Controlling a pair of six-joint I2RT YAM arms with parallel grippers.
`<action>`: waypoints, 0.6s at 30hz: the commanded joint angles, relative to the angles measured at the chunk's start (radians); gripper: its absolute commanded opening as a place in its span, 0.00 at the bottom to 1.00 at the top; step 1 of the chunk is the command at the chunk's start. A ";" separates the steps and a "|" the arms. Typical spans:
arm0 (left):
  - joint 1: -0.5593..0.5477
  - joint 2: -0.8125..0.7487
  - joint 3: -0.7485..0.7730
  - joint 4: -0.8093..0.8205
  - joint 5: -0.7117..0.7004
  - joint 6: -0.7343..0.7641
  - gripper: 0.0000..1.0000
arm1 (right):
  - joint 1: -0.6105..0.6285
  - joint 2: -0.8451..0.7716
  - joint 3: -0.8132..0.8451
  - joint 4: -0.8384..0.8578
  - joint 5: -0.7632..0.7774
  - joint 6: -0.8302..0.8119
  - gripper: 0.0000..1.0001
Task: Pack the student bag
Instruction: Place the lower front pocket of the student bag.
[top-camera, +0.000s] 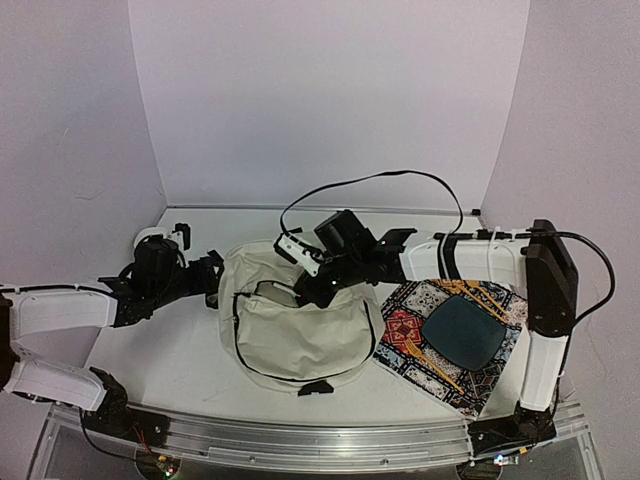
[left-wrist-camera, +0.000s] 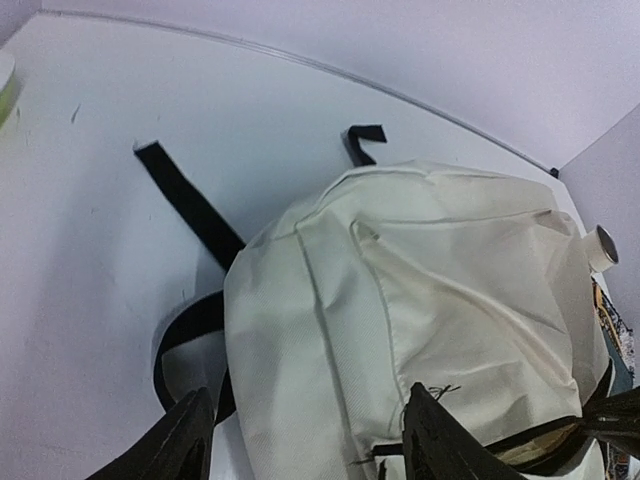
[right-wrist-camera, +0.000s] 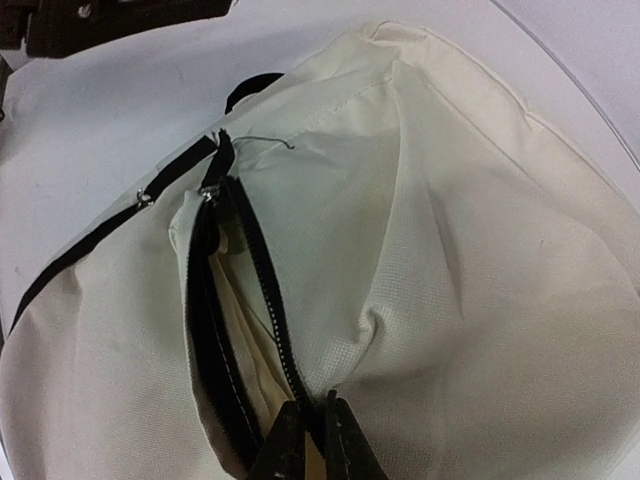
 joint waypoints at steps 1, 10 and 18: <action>0.045 0.047 -0.017 -0.004 0.168 -0.115 0.66 | 0.020 0.025 -0.010 -0.076 -0.001 0.006 0.11; 0.053 0.110 -0.008 0.006 0.281 -0.157 0.65 | 0.024 0.007 0.002 -0.161 0.093 -0.007 0.15; 0.053 0.066 -0.051 0.013 0.296 -0.210 0.65 | 0.072 -0.018 0.105 -0.242 0.177 -0.016 0.31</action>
